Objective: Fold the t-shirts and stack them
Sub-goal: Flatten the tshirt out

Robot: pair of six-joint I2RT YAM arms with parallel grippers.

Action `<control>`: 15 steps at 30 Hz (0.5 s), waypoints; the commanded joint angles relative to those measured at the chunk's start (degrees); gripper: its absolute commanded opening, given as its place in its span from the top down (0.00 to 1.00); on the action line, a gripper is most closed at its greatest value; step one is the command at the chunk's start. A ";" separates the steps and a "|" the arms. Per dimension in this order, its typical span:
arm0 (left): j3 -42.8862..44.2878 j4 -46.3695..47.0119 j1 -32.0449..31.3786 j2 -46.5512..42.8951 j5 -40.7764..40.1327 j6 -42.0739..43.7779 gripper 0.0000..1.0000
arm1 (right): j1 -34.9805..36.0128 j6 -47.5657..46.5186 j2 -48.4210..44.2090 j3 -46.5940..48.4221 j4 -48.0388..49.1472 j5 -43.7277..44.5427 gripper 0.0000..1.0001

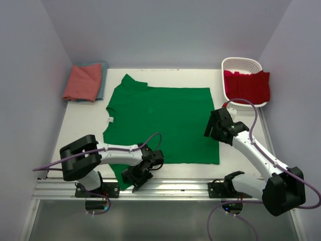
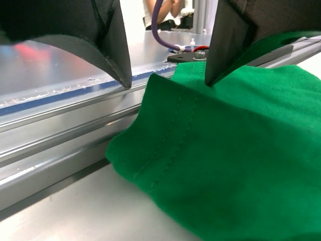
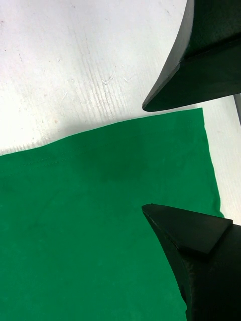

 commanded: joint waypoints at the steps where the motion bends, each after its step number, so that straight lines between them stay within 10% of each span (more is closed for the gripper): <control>1: -0.47 6.19 -0.16 2.71 2.65 3.55 0.39 | 0.14 0.69 -0.16 0.07 0.70 1.98 0.23; 8: -1.53 8.21 0.20 4.39 4.42 4.26 0.85 | 0.14 2.18 -0.24 -1.86 -1.49 -0.38 0.44; 15: 0.84 3.40 0.02 1.14 1.96 1.36 0.98 | 0.23 3.85 -4.55 -4.59 -4.92 -1.97 0.46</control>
